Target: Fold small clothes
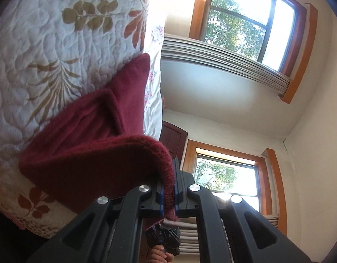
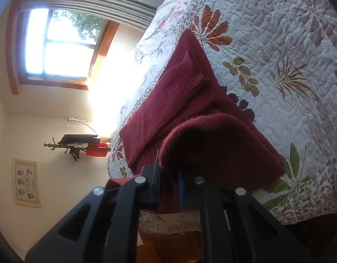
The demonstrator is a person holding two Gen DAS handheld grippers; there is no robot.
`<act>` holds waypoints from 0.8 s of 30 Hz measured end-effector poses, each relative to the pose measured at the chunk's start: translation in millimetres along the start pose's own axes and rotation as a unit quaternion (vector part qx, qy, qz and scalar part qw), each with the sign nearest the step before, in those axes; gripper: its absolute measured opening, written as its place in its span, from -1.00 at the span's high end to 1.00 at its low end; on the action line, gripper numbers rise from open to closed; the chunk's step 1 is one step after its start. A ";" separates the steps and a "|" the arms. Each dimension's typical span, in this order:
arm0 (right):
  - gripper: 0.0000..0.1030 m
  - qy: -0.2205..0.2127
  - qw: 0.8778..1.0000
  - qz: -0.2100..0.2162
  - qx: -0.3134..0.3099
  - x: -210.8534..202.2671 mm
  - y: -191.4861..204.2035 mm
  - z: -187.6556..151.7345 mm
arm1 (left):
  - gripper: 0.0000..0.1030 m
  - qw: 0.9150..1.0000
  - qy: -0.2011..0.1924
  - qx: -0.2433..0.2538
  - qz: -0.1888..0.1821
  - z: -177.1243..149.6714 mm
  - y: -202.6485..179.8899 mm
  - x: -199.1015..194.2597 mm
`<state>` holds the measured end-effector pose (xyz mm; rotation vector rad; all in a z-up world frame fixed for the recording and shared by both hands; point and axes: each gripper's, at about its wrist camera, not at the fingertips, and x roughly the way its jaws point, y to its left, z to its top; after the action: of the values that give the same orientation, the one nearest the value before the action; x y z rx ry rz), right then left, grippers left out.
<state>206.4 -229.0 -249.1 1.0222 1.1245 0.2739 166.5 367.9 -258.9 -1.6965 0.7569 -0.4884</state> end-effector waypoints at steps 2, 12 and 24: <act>0.75 0.028 1.000 -0.013 -0.006 22.4 -1.6 17.3 | 0.89 1.000 -0.013 -0.008 0.020 12.4 7.7 11.9; 0.17 0.024 0.996 -0.023 -0.087 -6.8 7.4 90.7 | -0.10 0.993 -0.048 0.068 0.083 21.4 -32.1 12.5; -0.14 0.085 0.969 -0.094 -0.213 41.7 -23.4 78.1 | -0.47 0.865 0.038 0.317 0.387 -4.4 -66.5 38.1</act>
<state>284.3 -256.6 -288.6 0.5147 1.2407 0.4343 205.5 346.9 -196.2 -0.6696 1.1074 -0.1890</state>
